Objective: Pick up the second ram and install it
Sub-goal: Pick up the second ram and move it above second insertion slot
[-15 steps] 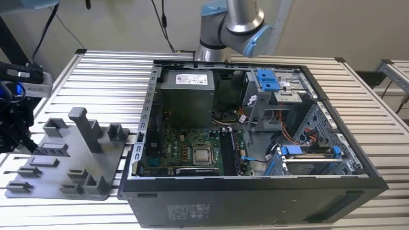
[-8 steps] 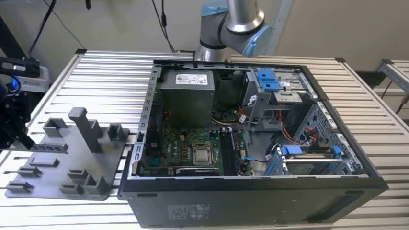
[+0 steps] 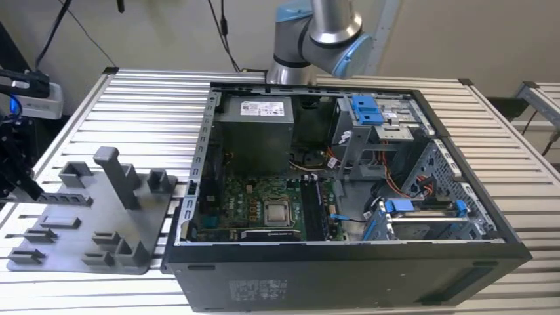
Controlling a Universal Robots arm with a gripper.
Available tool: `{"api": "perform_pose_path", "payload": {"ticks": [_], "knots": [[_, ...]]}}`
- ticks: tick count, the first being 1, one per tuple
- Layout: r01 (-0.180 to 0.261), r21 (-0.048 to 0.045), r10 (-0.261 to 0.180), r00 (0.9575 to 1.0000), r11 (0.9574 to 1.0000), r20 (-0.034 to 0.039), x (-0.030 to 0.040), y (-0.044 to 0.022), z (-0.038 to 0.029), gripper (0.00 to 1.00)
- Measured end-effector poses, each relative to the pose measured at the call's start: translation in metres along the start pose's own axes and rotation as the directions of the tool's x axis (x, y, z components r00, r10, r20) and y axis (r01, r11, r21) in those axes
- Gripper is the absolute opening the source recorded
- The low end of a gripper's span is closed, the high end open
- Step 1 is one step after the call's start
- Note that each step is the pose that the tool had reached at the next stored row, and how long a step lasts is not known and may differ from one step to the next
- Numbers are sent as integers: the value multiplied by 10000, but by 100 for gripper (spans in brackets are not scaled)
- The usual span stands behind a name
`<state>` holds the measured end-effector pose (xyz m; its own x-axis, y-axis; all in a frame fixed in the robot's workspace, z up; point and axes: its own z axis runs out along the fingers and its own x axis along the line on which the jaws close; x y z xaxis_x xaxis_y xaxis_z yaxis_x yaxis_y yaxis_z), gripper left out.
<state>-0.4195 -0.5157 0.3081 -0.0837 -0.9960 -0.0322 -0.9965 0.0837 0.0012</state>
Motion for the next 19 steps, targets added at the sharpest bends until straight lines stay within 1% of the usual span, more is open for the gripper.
{"api": "perform_pose_path", "payload": {"ticks": [10, 19], "knots": [[-1, -1, 1, 10000, 10000, 5, -5, 1, -139, 14], [0, 0, 0, 10000, 10000, 6, -10, 1, -305, 14]]}}
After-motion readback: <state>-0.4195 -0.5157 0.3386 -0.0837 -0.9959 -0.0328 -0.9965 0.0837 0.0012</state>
